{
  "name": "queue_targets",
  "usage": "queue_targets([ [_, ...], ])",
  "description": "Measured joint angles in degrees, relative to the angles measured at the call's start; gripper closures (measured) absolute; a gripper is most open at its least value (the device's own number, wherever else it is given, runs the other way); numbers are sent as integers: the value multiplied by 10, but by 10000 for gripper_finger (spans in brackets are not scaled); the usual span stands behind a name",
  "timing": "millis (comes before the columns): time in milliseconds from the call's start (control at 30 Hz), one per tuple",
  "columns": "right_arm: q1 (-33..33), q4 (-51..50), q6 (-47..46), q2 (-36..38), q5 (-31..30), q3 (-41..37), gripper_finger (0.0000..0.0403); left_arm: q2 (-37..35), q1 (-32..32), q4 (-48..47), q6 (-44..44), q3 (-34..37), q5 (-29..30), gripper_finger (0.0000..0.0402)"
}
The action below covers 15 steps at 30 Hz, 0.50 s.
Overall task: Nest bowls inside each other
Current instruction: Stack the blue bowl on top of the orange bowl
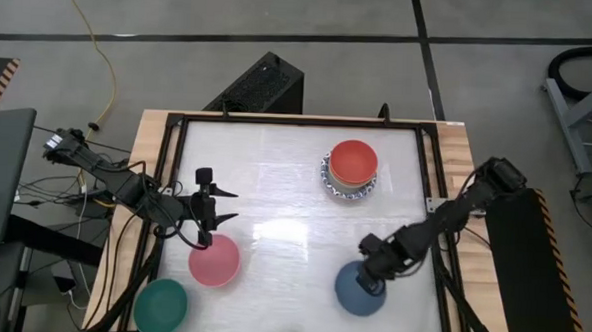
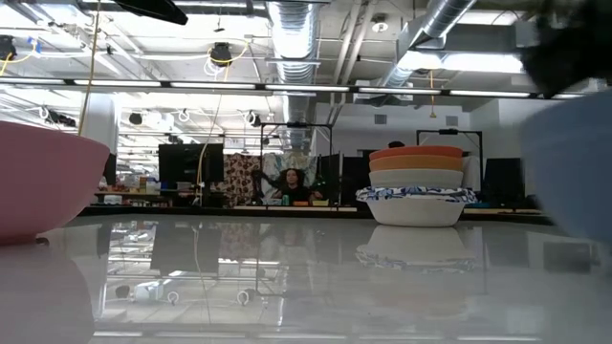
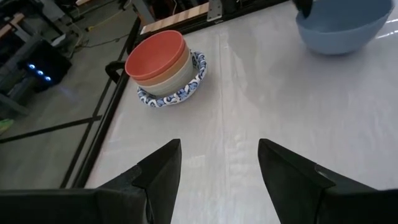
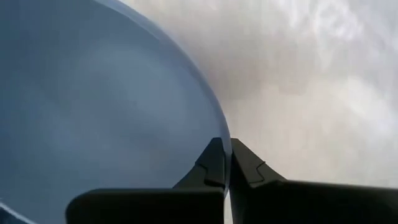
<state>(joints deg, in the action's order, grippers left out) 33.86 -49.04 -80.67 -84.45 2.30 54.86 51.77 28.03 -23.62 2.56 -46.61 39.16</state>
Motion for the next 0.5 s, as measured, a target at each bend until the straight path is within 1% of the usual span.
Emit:
queue_targets([
  [133,-55,-2,102,0,-32,19,393,0,0,0,-1,0,0,198],
  [267,-110,-2,196,0,-45,44,393,0,0,0,-3,0,0,198],
  [500,-199,-7,329,0,-42,91,393,0,0,-18,-19,0,0,198],
])
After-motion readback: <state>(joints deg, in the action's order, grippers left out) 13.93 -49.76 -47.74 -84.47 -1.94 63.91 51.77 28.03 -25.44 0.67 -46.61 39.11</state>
